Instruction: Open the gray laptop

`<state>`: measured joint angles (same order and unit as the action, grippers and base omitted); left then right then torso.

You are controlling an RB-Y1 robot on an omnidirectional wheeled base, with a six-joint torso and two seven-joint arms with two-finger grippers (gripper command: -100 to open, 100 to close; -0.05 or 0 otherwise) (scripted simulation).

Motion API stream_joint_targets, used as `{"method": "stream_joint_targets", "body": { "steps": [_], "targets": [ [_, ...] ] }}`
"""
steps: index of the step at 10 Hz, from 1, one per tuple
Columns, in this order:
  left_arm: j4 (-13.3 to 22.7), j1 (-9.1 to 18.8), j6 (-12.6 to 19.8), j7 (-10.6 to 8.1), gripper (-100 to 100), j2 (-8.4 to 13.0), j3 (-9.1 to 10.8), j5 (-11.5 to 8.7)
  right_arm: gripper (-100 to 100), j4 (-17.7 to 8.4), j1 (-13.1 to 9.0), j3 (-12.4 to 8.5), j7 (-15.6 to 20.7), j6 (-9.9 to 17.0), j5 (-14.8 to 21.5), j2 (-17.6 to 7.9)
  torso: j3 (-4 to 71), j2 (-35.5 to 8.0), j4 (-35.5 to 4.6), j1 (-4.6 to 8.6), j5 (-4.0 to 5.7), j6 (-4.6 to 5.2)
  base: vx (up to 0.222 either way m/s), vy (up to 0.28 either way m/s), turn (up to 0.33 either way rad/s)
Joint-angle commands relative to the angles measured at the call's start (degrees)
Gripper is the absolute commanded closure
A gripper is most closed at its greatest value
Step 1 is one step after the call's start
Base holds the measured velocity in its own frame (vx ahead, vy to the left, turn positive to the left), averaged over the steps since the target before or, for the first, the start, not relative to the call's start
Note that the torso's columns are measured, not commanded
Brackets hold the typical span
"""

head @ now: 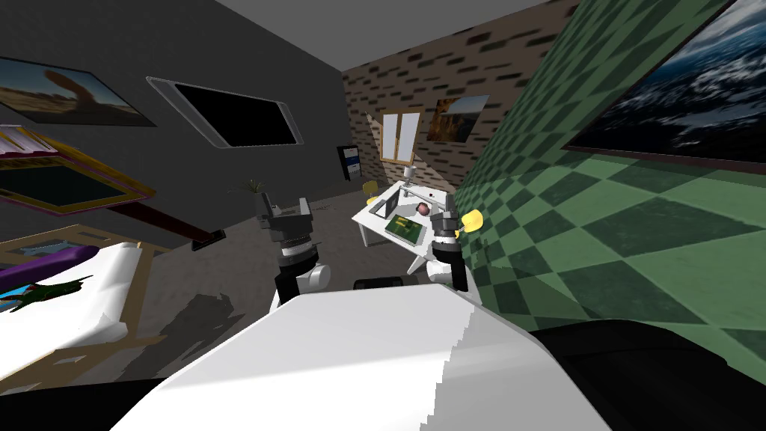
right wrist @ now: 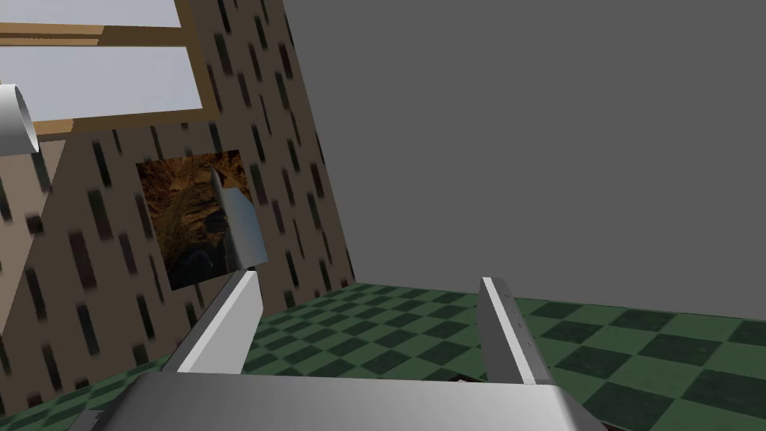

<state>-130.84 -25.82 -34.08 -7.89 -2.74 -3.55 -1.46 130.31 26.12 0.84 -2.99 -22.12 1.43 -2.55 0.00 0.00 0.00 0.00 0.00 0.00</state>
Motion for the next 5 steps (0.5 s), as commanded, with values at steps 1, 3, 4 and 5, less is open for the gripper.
{"method": "stream_joint_targets", "body": {
  "steps": [1, 3, 4, 5],
  "targets": [
    [0.0, 0.0, 0.0, 0.00, 0, 0.0, 0.00, 0.0, 0, 0.0, 0.0, 0.0, 0.0, 0.0, 0.0, 0.0, 4.7, -2.3, -2.3, 0.00, 0.00, 0.00, 0.000, 0.000, 0.000],
    [0.0, 0.0, 0.0, 0.00, 0, 0.0, 0.00, 0.0, 0, 0.0, 0.0, 0.0, 0.0, 0.0, 0.0, 0.0, 20.1, -10.0, -10.1, 0.00, 0.00, 0.00, 0.000, 0.000, 0.000],
    [0.0, 0.0, 0.0, 0.00, 0, 0.0, 0.00, 0.0, 0, 0.0, 0.0, 0.0, 0.0, 0.0, 0.0, 0.0, 28.5, -14.2, -14.2, 0.00, 0.00, 0.00, 0.000, 0.000, 0.000],
    [0.0, 0.0, 0.0, 0.00, 0, 0.0, 0.00, 0.0, 0, 0.0, 0.0, 0.0, 0.0, 0.0, 0.0, 0.0, 36.9, -18.5, -18.5, 0.00, 0.00, 0.00, 0.000, 0.000, 0.000]
  ]
}}
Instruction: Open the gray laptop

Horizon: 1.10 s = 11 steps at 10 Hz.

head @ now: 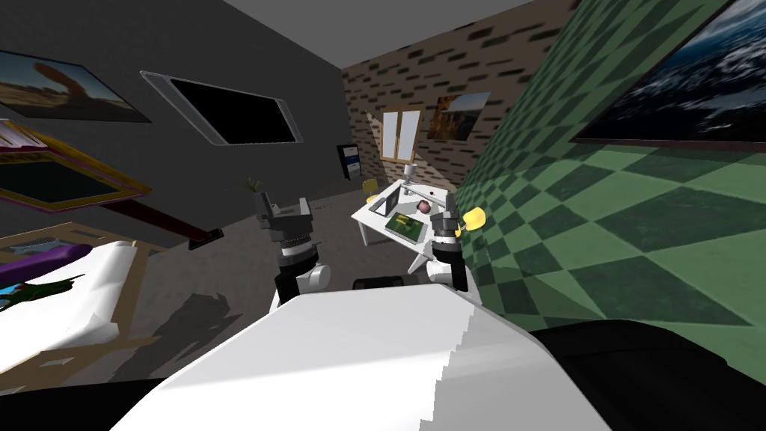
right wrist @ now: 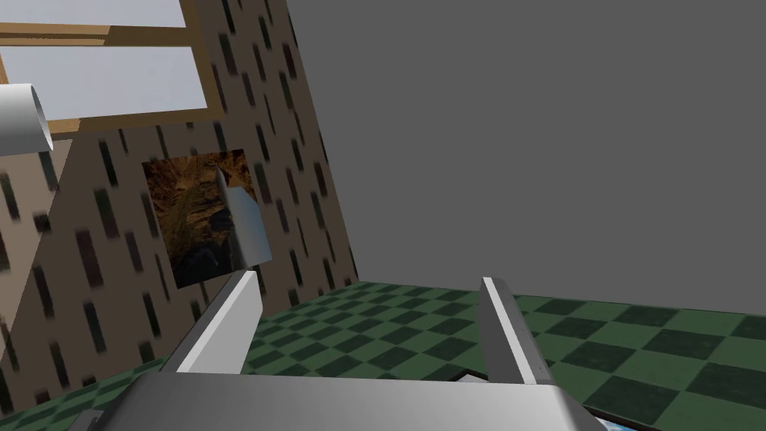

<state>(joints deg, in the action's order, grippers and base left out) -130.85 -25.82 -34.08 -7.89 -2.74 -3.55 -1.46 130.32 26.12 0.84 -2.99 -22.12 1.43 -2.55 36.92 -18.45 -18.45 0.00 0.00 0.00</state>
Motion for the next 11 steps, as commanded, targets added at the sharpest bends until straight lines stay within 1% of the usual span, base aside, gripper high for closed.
{"method": "stream_joint_targets", "body": {
  "steps": [1, 4, 5, 6, 7, 9, 10, 11],
  "targets": [
    [0.0, 0.0, 0.0, 0.00, 0, 0.0, 0.00, 0.0, 0, 0.0, 0.0, 0.0, 0.0, 0.0, 0.0, 0.0, 8.4, -4.2, -4.2, 0.00, 0.00, 0.00, 0.000, 0.000, 0.000],
    [0.0, 0.0, 0.0, 0.00, 0, 0.0, 0.00, 0.0, 0, 0.0, 0.0, 0.0, 0.0, 0.0, 0.0, 0.0, 33.8, -16.9, -16.9, 0.00, 0.00, 0.00, 0.000, 0.000, 0.000],
    [0.0, 0.0, 0.0, 0.00, 0, 0.0, 0.00, 0.0, -100, -0.7, -0.8, 0.1, -0.3, -0.3, -2.3, -1.9, 42.3, -21.2, -21.1, 0.00, 0.00, 0.00, 0.016, 0.008, 0.007],
    [0.0, 0.0, 0.0, 0.00, 0, 0.0, 0.00, 0.0, -100, -1.1, -1.4, 0.1, -0.4, -0.5, -3.8, -2.6, 46.2, -23.1, -23.0, -0.02, -0.01, 0.00, 0.024, 0.013, 0.008],
    [0.0, 0.0, 0.0, 0.00, 0, 0.0, 0.00, 0.0, -100, -1.6, -2.0, 0.2, -0.6, -0.7, -5.6, -3.2, 47.4, -23.6, -23.6, -0.04, -0.01, 0.00, 0.026, 0.013, 0.007],
    [0.0, 0.0, 0.0, 0.00, 0, 0.0, 0.00, 0.0, -100, -2.8, -3.6, 0.4, -1.1, -1.3, -9.1, -4.3, 47.7, -23.8, -23.8, 0.00, 0.00, 0.00, 0.030, 0.011, 0.009],
    [0.0, 0.0, 0.0, 0.00, 0, 0.0, 0.00, 0.0, -100, -2.8, -3.6, 0.4, -1.1, -1.3, -10.0, -4.3, 47.7, -23.8, -23.8, 0.00, 0.00, 0.00, 0.021, 0.011, 0.003],
    [0.0, 0.0, 0.0, 0.00, 0, 0.0, 0.00, 0.0, -100, -3.5, -4.5, 0.5, -1.4, -1.6, -12.1, -4.7, 47.6, -23.9, -23.8, 0.00, 0.00, 0.01, 0.021, 0.011, 0.004]
  ]
}}
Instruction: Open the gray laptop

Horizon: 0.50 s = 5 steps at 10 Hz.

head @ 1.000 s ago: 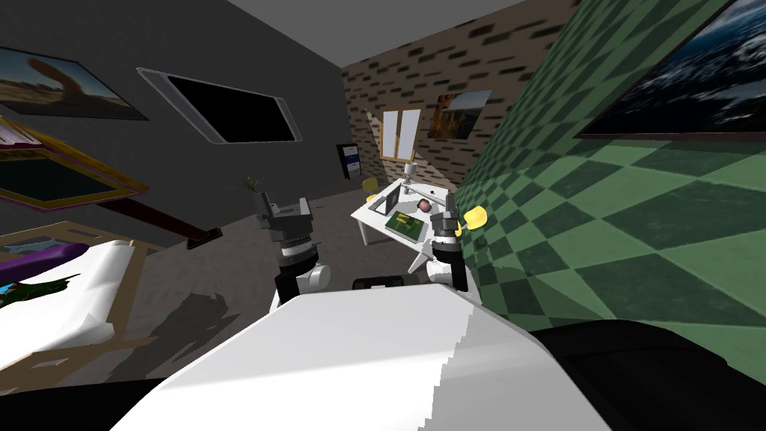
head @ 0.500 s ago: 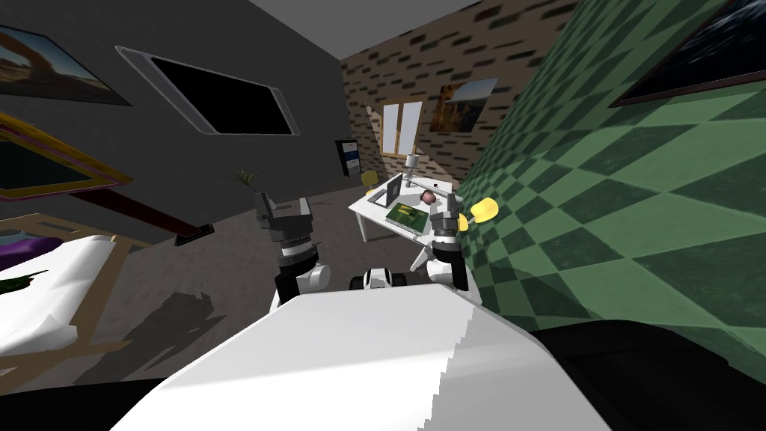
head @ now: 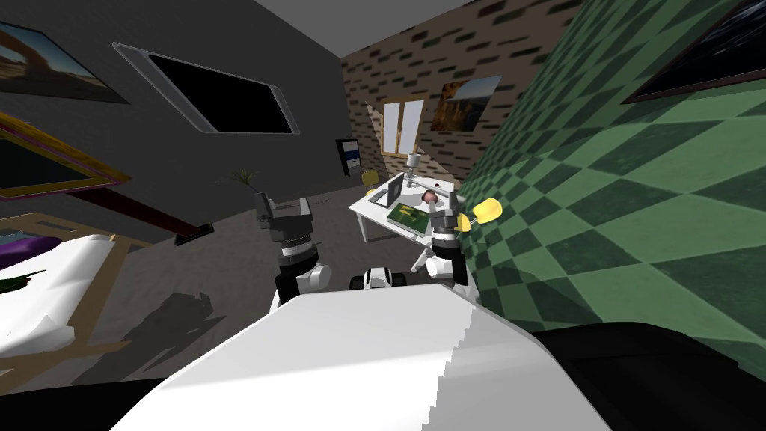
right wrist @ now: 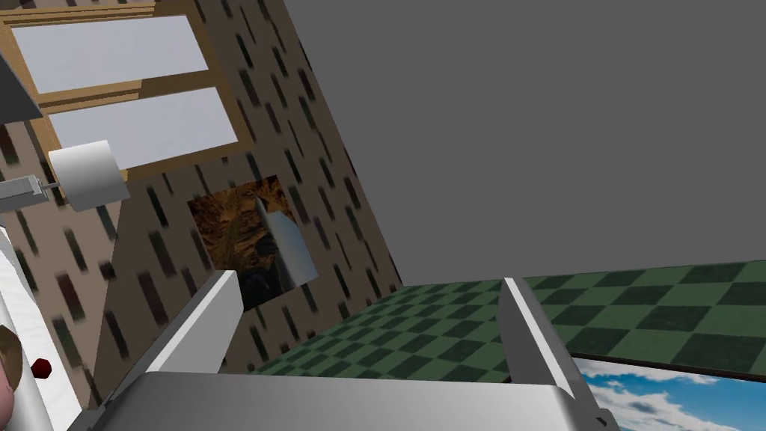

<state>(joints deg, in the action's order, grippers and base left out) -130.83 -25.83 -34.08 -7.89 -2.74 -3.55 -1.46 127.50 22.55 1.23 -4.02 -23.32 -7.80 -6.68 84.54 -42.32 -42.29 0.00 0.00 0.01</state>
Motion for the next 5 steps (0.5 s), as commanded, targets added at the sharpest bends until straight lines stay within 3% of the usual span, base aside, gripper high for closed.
{"method": "stream_joint_targets", "body": {
  "steps": [1, 5],
  "targets": [
    [0.0, 0.0, 0.0, 0.00, 0, 0.0, 0.00, 0.0, -100, -0.7, -1.0, 0.1, -0.4, -0.4, -3.3, -0.6, 0.0, 0.0, 0.0, 0.00, 0.00, -0.01, 0.017, 0.009, 0.004],
    [0.0, 0.0, 0.0, 0.00, 0, 0.0, 0.00, 0.0, -100, -2.0, -3.0, 0.3, -1.0, -1.1, -9.0, -1.4, 0.0, 0.1, 0.0, -0.01, 0.00, -0.01, 0.020, 0.009, 0.006]
  ]
}}
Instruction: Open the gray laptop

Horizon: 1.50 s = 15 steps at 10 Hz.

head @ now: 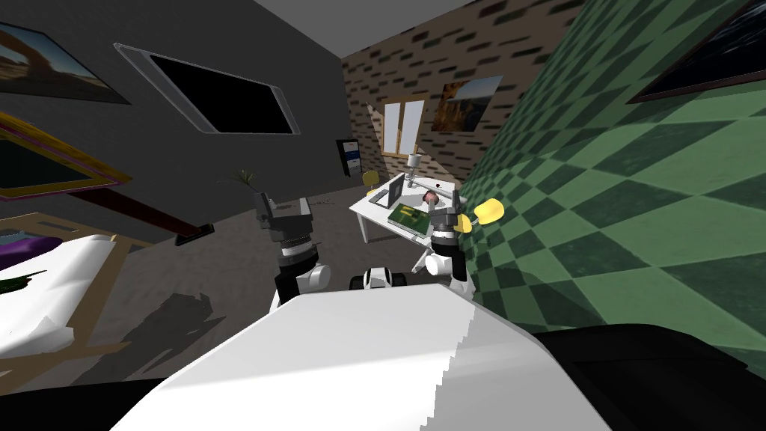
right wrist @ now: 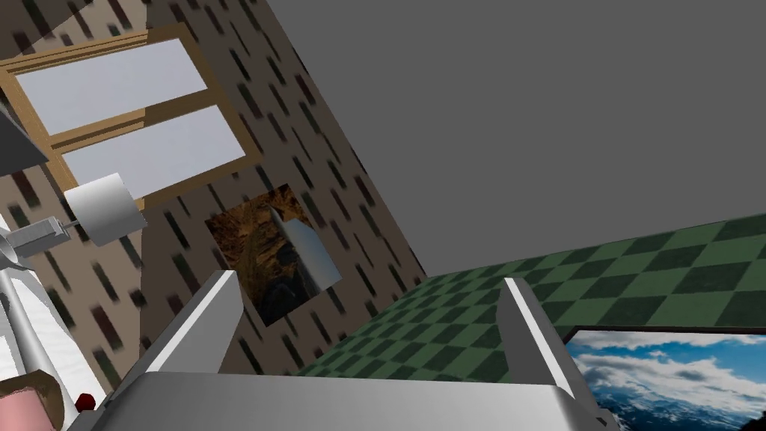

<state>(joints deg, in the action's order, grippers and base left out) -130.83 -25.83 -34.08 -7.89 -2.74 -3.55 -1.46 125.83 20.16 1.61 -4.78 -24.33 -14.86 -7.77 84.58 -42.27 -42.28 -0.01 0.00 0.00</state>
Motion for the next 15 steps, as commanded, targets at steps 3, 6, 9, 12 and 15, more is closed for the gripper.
{"method": "stream_joint_targets", "body": {
  "steps": [3, 6, 9, 12, 15],
  "targets": [
    [0.0, 0.0, 0.0, 0.00, 0, 0.0, 0.00, 0.0, -100, -1.7, -2.8, 0.2, -1.0, -1.0, -7.1, -0.8, 0.0, 0.0, 0.0, 0.02, 0.00, 0.01, 0.024, 0.011, 0.007],
    [0.0, 0.0, 0.0, 0.00, 0, 0.0, 0.00, 0.0, -100, -2.4, -4.0, 0.3, -1.4, -1.5, -11.7, -1.1, 0.0, 0.0, 0.0, 0.00, 0.00, 0.00, 0.025, 0.010, 0.006],
    [0.0, 0.0, 0.0, 0.00, 0, 0.0, 0.00, 0.0, -100, -4.0, -6.5, 0.5, -2.2, -2.5, -16.9, -1.6, 0.0, 0.0, 0.0, 0.01, 0.00, 0.01, 0.026, 0.011, 0.007],
    [0.0, 0.0, 0.0, 0.00, 0, 0.0, 0.00, 0.0, -100, -4.8, -7.8, 0.7, -2.6, -3.0, -22.1, -1.8, 0.0, 0.0, 0.0, -0.01, 0.00, 0.00, 0.025, 0.015, 0.007],
    [0.0, 0.0, 0.0, 0.00, 0, 0.0, 0.00, 0.0, -100, -5.7, -9.2, 0.8, -3.1, -3.5, -26.6, -2.0, 0.0, 0.0, 0.0, 0.03, 0.01, 0.00, 0.021, 0.007, 0.006]
  ]
}}
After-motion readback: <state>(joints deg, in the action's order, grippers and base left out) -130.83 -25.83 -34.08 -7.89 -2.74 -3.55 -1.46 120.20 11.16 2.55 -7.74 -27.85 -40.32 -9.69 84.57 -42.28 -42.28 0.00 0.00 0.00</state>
